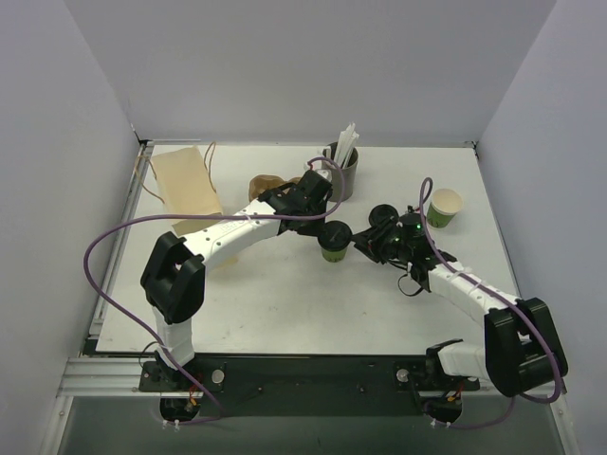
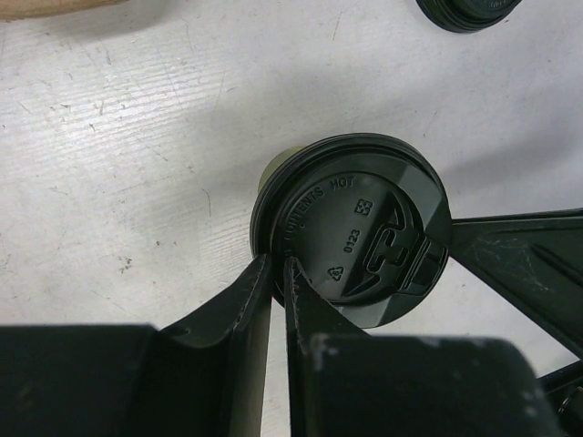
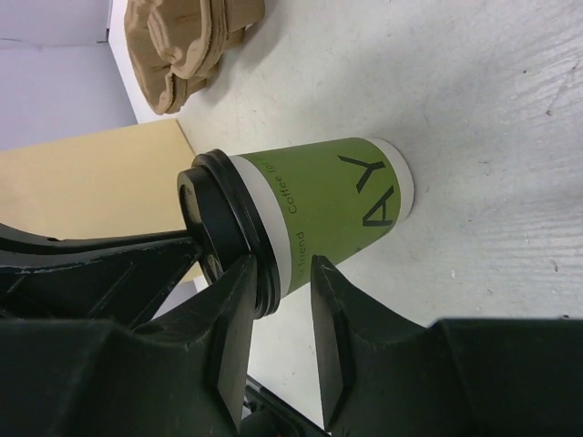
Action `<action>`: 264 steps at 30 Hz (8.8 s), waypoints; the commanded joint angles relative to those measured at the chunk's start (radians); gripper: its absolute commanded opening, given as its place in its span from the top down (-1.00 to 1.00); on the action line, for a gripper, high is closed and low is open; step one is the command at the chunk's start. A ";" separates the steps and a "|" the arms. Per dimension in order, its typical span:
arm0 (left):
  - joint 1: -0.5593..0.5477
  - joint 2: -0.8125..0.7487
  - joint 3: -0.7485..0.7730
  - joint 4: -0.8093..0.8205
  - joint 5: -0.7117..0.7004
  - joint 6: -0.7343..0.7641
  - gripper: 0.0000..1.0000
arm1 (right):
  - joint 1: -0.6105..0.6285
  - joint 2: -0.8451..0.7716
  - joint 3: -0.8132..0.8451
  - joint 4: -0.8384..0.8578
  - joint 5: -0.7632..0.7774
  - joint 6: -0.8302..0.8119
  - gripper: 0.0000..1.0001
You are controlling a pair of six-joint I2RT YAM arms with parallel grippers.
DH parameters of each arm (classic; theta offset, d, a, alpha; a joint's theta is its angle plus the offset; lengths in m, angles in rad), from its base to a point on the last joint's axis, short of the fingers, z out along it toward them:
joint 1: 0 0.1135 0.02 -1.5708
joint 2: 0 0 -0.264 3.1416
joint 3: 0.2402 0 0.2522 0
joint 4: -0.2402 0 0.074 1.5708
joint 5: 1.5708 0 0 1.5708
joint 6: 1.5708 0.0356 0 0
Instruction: Pack the takeout coffee
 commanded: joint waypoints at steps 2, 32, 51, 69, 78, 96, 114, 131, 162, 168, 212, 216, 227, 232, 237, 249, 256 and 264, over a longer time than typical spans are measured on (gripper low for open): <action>-0.012 0.082 -0.048 -0.219 0.036 0.026 0.62 | 0.007 0.044 -0.021 0.131 -0.036 0.046 0.48; -0.017 0.108 -0.005 -0.219 0.048 0.026 0.61 | 0.064 0.156 0.032 -0.292 0.150 -0.072 1.00; -0.016 0.116 -0.048 -0.193 0.049 0.026 0.62 | 0.196 0.295 0.114 -0.493 0.277 -0.140 1.00; 0.024 0.139 0.026 -0.224 0.051 0.085 0.53 | 0.282 0.036 0.105 -0.631 0.283 -0.095 0.61; 0.023 0.133 0.079 -0.242 0.068 0.116 0.47 | 0.237 -0.030 0.192 -0.693 0.293 -0.109 0.56; 0.023 0.122 0.098 -0.252 0.079 0.121 0.44 | 0.127 -0.075 0.191 -0.371 0.171 -0.078 0.49; 0.021 0.126 0.095 -0.244 0.083 0.113 0.44 | 0.127 0.018 0.163 -0.297 0.176 -0.083 0.60; 0.015 0.137 0.090 -0.242 0.088 0.110 0.44 | 0.219 0.166 0.243 -0.579 0.263 -0.212 0.84; 0.047 0.117 0.133 -0.247 0.111 0.133 0.35 | 0.239 0.131 0.431 -0.707 0.297 -0.229 0.60; 0.057 0.123 0.207 -0.262 0.151 0.165 0.27 | 0.214 0.104 0.477 -0.736 0.289 -0.238 0.60; 0.126 -0.154 -0.092 -0.095 0.252 -0.251 0.28 | 0.259 0.355 0.729 -0.874 0.311 -0.540 0.53; 0.135 -0.185 -0.117 -0.107 0.231 -0.251 0.32 | 0.273 0.347 0.706 -0.895 0.346 -0.491 0.54; 0.153 -0.171 -0.155 -0.060 0.250 -0.255 0.35 | 0.291 0.327 0.686 -0.905 0.378 -0.421 0.54; 0.152 -0.147 -0.141 -0.042 0.264 -0.252 0.35 | 0.296 0.327 0.683 -0.906 0.378 -0.413 0.54; 0.152 -0.130 -0.146 -0.032 0.272 -0.255 0.35 | 0.299 0.331 0.681 -0.906 0.377 -0.405 0.54; 0.138 -0.116 -0.169 -0.006 0.296 -0.260 0.36 | 0.303 0.338 0.677 -0.908 0.374 -0.401 0.54; 0.115 -0.101 -0.220 -0.025 0.254 -0.261 0.41 | 0.308 0.340 0.668 -0.906 0.374 -0.391 0.54; 0.084 -0.053 -0.260 -0.061 0.165 -0.243 0.45 | 0.314 0.340 0.654 -0.903 0.374 -0.381 0.54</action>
